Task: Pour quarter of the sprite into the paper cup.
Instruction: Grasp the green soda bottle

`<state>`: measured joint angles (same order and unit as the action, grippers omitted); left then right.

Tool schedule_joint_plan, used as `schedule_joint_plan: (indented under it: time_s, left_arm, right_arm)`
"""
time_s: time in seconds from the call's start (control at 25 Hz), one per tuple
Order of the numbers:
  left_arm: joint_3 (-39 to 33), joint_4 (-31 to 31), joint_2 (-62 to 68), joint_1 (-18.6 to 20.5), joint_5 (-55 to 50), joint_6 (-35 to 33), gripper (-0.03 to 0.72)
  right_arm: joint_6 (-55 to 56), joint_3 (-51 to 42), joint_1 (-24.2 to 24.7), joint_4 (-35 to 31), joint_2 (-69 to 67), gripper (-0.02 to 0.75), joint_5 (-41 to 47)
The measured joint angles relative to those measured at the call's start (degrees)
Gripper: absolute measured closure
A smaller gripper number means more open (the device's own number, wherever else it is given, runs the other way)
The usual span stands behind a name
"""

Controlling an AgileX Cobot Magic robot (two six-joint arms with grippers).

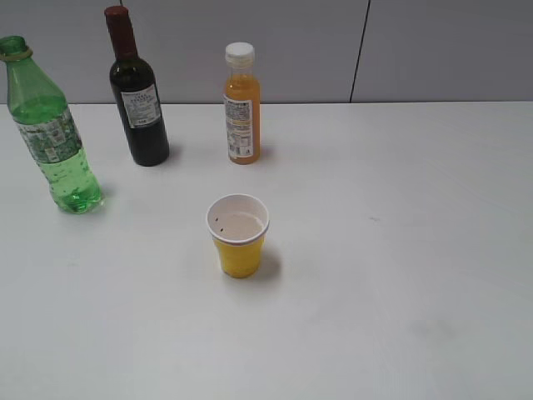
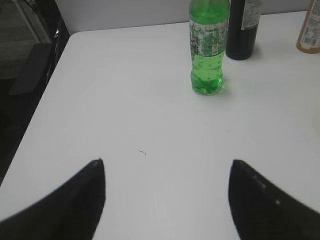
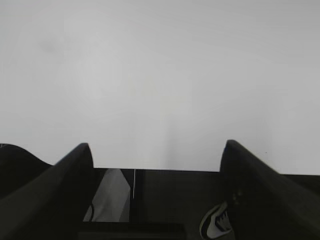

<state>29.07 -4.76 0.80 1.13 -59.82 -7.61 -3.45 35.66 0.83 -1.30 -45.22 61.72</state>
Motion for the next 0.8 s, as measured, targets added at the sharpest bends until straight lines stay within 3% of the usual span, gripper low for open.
schedule_joint_plan:
  time_s: [0.48, 0.8]
  left_arm:
    - [0.0, 0.0, 0.0, 0.0, 0.0, 0.0, 0.105]
    - [0.0, 0.0, 0.0, 0.0, 0.0, 0.0, 0.105]
  right_arm:
    - [0.0, -11.46, 0.0, -2.11, 21.78, 0.146, -6.59]
    - [-0.07, -11.76, 0.0, -2.6, 31.0, 0.146, -7.49]
